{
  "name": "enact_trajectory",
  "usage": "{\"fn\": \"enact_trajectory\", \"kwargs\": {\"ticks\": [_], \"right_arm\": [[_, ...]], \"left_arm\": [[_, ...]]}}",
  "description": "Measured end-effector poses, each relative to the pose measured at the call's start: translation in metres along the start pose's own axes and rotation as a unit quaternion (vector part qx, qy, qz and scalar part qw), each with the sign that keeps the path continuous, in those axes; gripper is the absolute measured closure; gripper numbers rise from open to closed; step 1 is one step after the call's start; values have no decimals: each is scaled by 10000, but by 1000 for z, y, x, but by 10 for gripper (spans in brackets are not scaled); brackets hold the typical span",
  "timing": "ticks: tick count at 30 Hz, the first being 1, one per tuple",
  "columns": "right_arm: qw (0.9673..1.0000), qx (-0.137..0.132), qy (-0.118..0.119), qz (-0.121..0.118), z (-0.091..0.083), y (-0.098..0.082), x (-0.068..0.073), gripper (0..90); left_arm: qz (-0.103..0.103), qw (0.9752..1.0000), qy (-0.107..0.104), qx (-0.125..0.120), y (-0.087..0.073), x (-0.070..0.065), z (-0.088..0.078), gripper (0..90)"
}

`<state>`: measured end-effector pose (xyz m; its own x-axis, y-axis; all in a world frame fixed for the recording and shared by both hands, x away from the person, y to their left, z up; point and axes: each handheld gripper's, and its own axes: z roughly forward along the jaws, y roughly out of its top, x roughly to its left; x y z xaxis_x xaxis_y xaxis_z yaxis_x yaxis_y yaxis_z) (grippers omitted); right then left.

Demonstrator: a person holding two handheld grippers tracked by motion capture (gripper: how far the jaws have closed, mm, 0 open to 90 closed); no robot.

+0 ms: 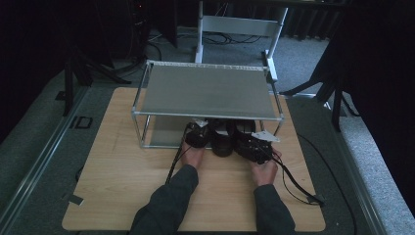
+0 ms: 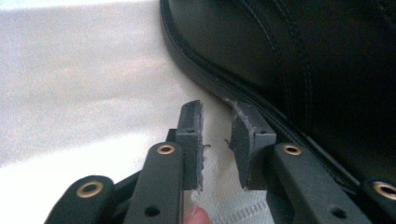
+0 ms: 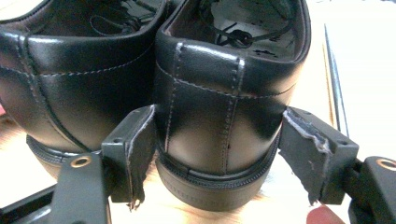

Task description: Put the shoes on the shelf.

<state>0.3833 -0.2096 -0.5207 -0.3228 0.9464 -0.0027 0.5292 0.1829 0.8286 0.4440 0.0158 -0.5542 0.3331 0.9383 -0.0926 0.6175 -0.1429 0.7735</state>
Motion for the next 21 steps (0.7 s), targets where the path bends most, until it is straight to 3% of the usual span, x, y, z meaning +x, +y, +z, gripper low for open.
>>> {"fn": "enact_trajectory", "kwargs": {"ticks": [8, 9, 10, 12, 15, 17, 21], "right_arm": [[9998, 65, 48, -157, -6, -1, -1, 337], [9998, 58, 55, -154, -6, -2, -1, 337], [9998, 50, 62, -162, -6, -2, -1, 337], [9998, 45, 69, -160, -6, -2, -2, 335], [9998, 74, 174, -11, -7, -5, -6, 343], [9997, 118, 218, 24, -8, -8, -7, 328], [9994, 217, 254, 31, -12, -13, -10, 314]], "left_arm": [[107, 9997, 127, 154, 11, -2, 1, 776], [461, 9978, 194, 436, 12, 3, -2, 777], [177, 9996, 142, 164, 11, -1, 1, 776], [102, 9998, 94, 120, 10, 0, 1, 774], [-52, 9999, -130, 21, 7, 4, -4, 692], [57, 9997, -212, 90, 4, 4, -10, 670], [7, 9988, -485, -23, -4, 4, -24, 625]]}}
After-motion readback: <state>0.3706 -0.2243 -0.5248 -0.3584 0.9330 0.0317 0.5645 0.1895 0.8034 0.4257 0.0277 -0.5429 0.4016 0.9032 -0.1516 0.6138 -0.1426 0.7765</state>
